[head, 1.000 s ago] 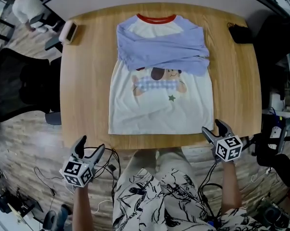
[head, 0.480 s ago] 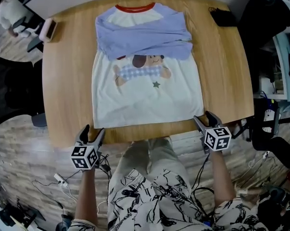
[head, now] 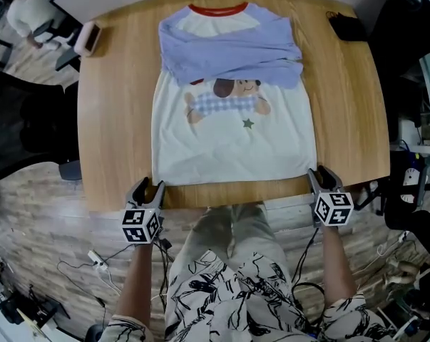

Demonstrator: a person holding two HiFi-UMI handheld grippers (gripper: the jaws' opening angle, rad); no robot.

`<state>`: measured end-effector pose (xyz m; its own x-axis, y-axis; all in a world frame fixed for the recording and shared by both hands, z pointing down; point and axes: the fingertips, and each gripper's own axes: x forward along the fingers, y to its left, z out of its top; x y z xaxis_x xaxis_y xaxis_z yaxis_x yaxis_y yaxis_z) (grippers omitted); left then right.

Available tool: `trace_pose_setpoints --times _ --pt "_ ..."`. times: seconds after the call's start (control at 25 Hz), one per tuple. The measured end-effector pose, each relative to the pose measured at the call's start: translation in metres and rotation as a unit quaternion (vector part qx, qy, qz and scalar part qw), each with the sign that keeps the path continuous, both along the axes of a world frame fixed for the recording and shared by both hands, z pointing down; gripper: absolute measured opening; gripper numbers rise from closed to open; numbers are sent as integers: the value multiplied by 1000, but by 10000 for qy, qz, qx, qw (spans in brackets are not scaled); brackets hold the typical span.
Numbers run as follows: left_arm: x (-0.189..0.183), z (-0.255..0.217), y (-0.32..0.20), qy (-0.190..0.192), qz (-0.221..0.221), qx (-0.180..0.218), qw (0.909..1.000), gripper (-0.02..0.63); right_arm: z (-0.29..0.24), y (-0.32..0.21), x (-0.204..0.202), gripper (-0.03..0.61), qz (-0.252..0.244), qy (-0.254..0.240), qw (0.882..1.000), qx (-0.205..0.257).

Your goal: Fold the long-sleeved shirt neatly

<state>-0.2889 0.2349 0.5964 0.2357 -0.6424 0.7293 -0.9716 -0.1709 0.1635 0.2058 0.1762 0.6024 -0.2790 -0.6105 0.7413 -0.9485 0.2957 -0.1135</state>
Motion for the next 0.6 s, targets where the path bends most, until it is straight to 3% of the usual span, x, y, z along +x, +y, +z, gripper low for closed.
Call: trace_pose_setpoints --times 0.16,0.28,0.36,0.48,0.6 --pt "3 1 0 -597 30 173 9981 148 -2 -2 -9 50 -159 421 9982 402" --pt "15 0 0 -812 152 218 9963 47 -3 -1 -13 34 -278 706 9954 587" --pt "16 0 1 -706 4 190 9973 37 -3 0 -13 31 -281 634 9959 584" --pt "14 -11 4 -190 -338 250 9989 34 -11 0 -9 31 -118 145 9980 606" --pt "16 -30 11 84 -304 346 9989 34 -28 3 -4 31 -75 -264 9973 678"
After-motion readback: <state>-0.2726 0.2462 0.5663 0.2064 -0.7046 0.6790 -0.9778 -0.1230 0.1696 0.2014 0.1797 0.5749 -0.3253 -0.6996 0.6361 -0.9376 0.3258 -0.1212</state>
